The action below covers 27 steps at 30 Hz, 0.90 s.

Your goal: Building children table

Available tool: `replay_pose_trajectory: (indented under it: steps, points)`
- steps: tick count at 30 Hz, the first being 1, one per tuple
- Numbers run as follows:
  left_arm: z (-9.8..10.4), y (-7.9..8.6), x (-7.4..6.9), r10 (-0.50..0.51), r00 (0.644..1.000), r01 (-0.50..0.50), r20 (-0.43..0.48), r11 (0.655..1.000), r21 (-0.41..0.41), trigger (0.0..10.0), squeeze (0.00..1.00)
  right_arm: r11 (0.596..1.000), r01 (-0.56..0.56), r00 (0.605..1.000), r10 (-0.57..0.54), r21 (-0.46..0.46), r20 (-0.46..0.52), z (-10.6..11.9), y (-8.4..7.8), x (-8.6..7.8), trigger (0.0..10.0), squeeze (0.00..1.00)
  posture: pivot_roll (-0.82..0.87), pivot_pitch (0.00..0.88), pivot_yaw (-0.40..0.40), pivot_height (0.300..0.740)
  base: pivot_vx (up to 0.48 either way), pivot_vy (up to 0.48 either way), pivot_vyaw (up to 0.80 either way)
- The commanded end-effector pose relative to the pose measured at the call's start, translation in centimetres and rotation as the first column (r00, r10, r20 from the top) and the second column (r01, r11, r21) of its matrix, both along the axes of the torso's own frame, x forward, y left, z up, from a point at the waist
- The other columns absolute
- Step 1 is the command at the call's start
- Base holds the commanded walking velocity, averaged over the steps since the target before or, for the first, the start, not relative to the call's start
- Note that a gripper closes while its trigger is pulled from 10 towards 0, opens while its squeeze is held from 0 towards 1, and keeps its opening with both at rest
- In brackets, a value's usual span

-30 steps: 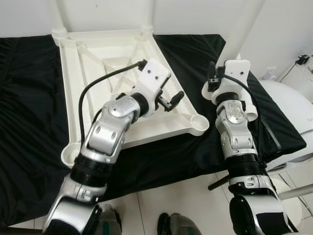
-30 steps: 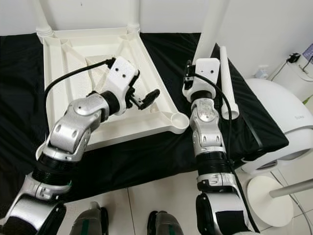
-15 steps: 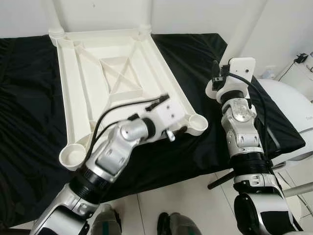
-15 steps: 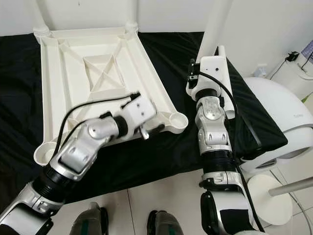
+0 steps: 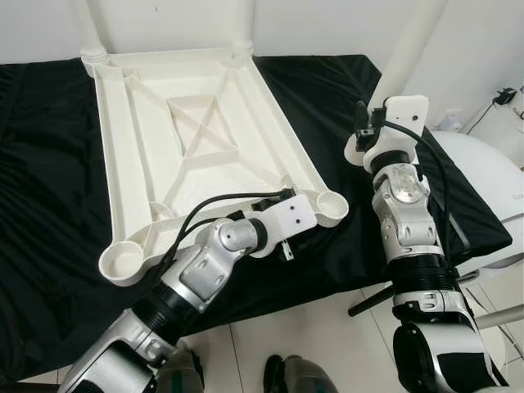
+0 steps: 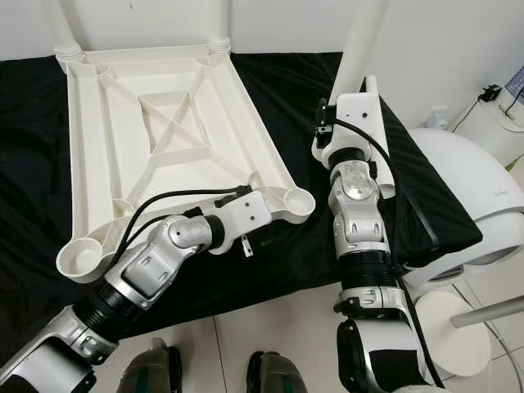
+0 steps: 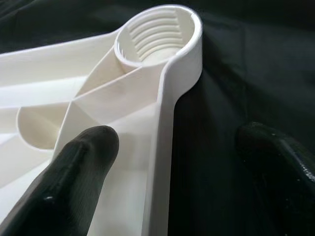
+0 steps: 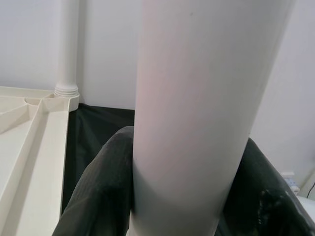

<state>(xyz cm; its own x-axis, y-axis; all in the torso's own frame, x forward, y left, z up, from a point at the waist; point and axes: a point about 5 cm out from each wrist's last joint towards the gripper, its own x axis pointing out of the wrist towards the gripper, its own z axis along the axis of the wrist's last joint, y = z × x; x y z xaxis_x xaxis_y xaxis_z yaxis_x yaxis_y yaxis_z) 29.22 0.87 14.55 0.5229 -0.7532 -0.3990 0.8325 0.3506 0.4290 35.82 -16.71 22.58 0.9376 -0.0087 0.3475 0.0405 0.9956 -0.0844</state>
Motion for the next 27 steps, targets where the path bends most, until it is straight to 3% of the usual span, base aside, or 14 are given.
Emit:
replay_pose_trajectory:
  steps: [1,8,9,12,13,14,15,16,17,19,20,21,22,27]
  points:
    - [-0.3,0.1,0.4,0.055,0.999,-0.055,0.002,0.998,0.013,10.0,0.00,1.000,0.002,1.000,-0.002,-0.004,0.029,1.0,-0.3,0.0,10.0,0.00,0.02,0.096,-0.076,0.740,0.000,0.000,0.00]
    - [-0.6,0.2,1.1,0.121,0.991,-0.121,-0.054,0.993,0.014,10.0,0.00,0.999,-0.038,0.999,0.039,-0.004,0.030,1.2,0.2,-0.1,10.0,0.00,0.02,0.097,-0.074,0.740,0.000,0.000,0.00]
    - [-0.6,0.2,1.2,0.129,0.989,-0.128,-0.070,0.992,0.014,7.3,0.00,0.998,-0.056,0.998,0.056,-0.003,0.026,1.1,0.4,-0.2,10.0,0.00,0.02,0.095,-0.072,0.740,0.000,0.000,0.00]
    - [-0.7,0.2,1.2,0.132,0.988,-0.131,-0.078,0.991,0.015,7.3,0.00,0.998,-0.068,0.997,0.068,-0.003,0.023,1.1,0.5,-0.3,10.0,0.00,0.02,0.095,-0.072,0.740,0.000,0.000,0.00]
    - [-0.7,0.3,1.3,0.131,0.988,-0.130,-0.084,0.991,0.021,4.9,0.00,0.996,-0.084,0.996,0.084,-0.004,0.019,1.0,0.7,-0.4,10.0,0.00,0.02,0.092,-0.070,0.740,0.000,0.000,0.00]
    - [-0.7,0.3,1.3,0.131,0.988,-0.130,-0.084,0.991,0.021,4.9,0.00,0.996,-0.084,0.996,0.084,-0.004,0.019,1.0,0.7,-0.4,10.0,0.00,0.02,0.092,-0.070,0.740,0.000,0.000,0.00]
    - [-0.8,0.4,1.3,0.132,0.987,-0.131,-0.094,0.991,0.026,3.3,0.00,0.994,-0.109,0.994,0.109,0.011,0.013,0.9,0.9,-0.5,10.0,0.00,0.02,0.090,-0.069,0.740,0.000,0.000,0.00]
    - [-0.8,0.4,1.3,0.132,0.987,-0.131,-0.094,0.991,0.026,3.3,0.00,0.994,-0.109,0.994,0.109,0.011,0.013,0.9,0.9,-0.5,10.0,0.00,0.02,0.090,-0.069,0.740,0.000,0.000,0.00]
    - [-0.9,0.5,1.3,0.133,0.986,-0.131,-0.100,0.991,0.032,2.2,0.00,0.991,-0.133,0.991,0.133,0.015,0.011,0.8,1.1,-0.7,10.0,0.00,0.02,0.088,-0.068,0.740,0.000,0.000,0.00]
    - [-0.9,0.5,1.3,0.133,0.986,-0.131,-0.100,0.991,0.032,2.2,0.00,0.991,-0.133,0.991,0.133,0.015,0.011,0.8,1.1,-0.7,10.0,0.00,0.02,0.088,-0.068,0.740,0.000,0.000,0.00]
    - [-1.2,0.9,1.2,0.125,0.986,-0.120,-0.112,0.992,0.048,6.9,0.00,0.984,-0.174,0.985,0.173,0.033,0.009,0.7,1.2,-1.1,10.0,0.00,0.02,0.083,-0.066,0.740,0.000,0.000,0.00]
    - [-1.2,0.9,1.2,0.125,0.986,-0.120,-0.112,0.992,0.048,6.9,0.00,0.984,-0.174,0.985,0.173,0.033,0.009,0.7,1.2,-1.1,10.0,0.00,0.02,0.083,-0.066,0.740,0.000,0.000,0.00]
    - [-1.4,1.3,1.3,0.132,0.984,-0.125,-0.120,0.990,0.066,10.0,0.00,0.977,-0.208,0.978,0.208,0.049,0.009,0.7,1.2,-1.4,10.0,0.00,0.02,0.082,-0.066,0.740,0.000,0.000,0.00]
    - [-2.1,2.1,1.4,0.144,0.981,-0.130,-0.129,0.985,0.112,10.0,0.00,0.959,-0.279,0.960,0.279,0.043,-0.006,0.3,1.0,-2.1,10.0,0.00,0.01,0.081,-0.062,0.740,0.000,0.000,0.00]
